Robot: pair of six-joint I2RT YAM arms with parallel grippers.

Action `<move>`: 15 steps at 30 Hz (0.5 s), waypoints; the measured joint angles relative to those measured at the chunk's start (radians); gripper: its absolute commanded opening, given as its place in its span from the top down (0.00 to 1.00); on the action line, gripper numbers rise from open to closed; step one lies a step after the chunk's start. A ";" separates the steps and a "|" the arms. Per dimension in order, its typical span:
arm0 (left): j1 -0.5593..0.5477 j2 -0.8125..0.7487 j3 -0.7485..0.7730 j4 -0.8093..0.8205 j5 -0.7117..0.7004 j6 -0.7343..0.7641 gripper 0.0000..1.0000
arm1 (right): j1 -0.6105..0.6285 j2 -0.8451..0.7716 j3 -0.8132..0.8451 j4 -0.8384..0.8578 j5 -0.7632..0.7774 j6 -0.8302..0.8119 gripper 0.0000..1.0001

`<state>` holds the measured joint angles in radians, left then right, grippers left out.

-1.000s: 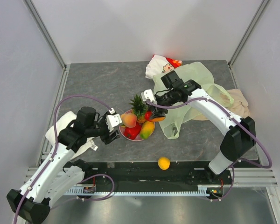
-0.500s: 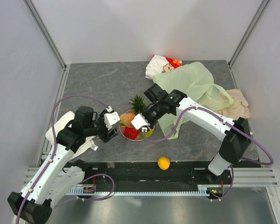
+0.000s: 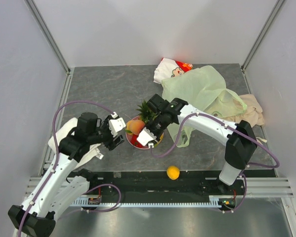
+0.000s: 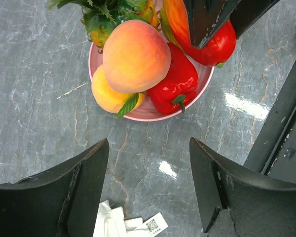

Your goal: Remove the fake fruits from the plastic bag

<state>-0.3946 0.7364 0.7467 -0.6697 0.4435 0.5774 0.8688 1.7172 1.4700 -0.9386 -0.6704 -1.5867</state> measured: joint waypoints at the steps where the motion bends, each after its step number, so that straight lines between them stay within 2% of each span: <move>1: 0.001 -0.001 0.000 0.000 0.000 0.000 0.26 | 0.000 0.003 0.000 -0.001 0.004 -0.004 0.63; 8: 0.003 -0.002 0.000 0.000 0.001 -0.005 0.26 | 0.000 0.018 -0.008 -0.001 0.020 -0.016 0.48; 15: 0.010 0.004 0.000 0.000 0.002 -0.010 0.26 | 0.000 0.019 -0.023 0.004 0.025 -0.026 0.38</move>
<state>-0.3851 0.7403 0.7467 -0.6697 0.4458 0.5671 0.8688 1.7359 1.4467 -0.9348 -0.6456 -1.6131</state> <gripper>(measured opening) 0.738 0.581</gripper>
